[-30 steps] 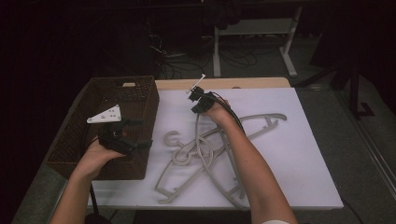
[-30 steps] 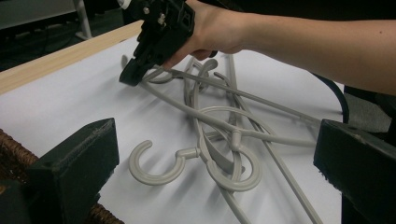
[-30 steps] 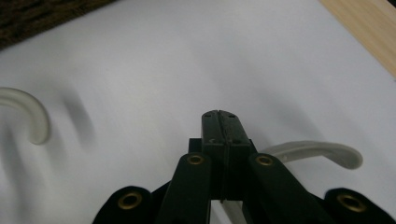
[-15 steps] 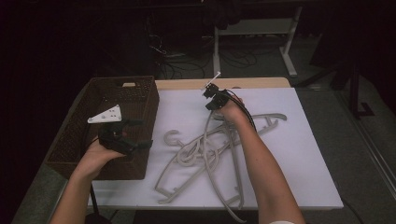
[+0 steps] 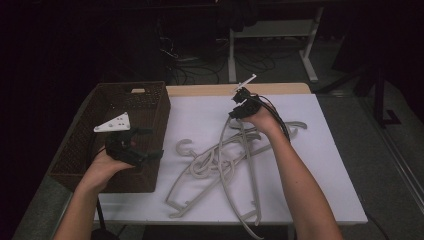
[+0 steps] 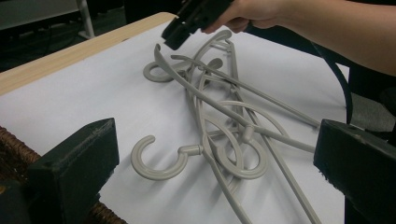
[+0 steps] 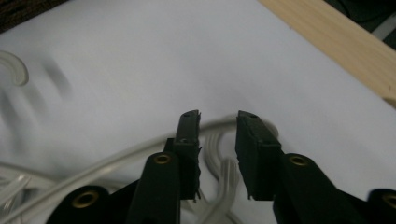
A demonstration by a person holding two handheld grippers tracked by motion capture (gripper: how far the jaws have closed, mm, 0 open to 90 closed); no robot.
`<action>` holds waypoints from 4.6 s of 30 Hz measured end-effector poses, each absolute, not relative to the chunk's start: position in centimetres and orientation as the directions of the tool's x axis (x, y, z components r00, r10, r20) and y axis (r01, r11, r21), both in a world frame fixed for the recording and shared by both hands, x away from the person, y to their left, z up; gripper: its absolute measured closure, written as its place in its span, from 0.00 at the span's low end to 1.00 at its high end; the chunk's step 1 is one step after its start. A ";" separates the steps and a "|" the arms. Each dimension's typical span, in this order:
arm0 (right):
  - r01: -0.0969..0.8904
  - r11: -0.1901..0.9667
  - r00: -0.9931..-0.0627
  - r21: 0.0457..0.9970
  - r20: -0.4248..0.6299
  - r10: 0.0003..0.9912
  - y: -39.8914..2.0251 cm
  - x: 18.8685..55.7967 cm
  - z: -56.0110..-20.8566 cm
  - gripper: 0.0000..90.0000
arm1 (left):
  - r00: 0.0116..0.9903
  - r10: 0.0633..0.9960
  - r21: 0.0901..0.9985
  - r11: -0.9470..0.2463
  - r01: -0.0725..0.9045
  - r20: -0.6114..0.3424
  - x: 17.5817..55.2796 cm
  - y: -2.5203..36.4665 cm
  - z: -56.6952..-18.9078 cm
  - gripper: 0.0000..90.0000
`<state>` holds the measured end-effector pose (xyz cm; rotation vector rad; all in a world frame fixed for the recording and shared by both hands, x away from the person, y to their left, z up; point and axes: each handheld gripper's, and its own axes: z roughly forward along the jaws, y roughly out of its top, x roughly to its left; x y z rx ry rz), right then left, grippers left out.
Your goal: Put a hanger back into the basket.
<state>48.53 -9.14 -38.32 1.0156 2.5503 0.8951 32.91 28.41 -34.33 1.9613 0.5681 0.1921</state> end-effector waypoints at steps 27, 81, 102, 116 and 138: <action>0.438 0.717 -0.827 0.542 -0.071 0.558 -8.3 47.8 -41.6 0.80 | 0.874 0.471 0.885 -0.351 0.308 -0.118 33.0 28.4 -34.3 0.00; 0.636 0.375 -0.581 0.674 0.099 0.808 -21.7 43.7 -40.5 0.89 | 0.864 0.494 0.874 -0.371 0.314 -0.100 32.7 28.0 -34.3 0.00; 0.600 0.322 -0.581 0.732 0.122 0.805 -22.4 36.6 -41.6 0.51 | 0.878 0.467 0.860 -0.400 0.316 -0.105 31.5 21.4 -33.0 0.00; 0.569 0.296 -0.579 0.767 0.117 0.807 -23.2 33.2 -42.6 0.12 | 0.905 0.394 0.796 -0.490 0.356 -0.163 32.7 14.0 -37.7 0.00; 0.554 0.320 -0.601 0.768 0.103 0.793 -22.7 32.6 -43.0 0.12 | 0.897 0.427 0.680 -0.626 0.382 -0.111 34.2 8.2 -44.1 0.09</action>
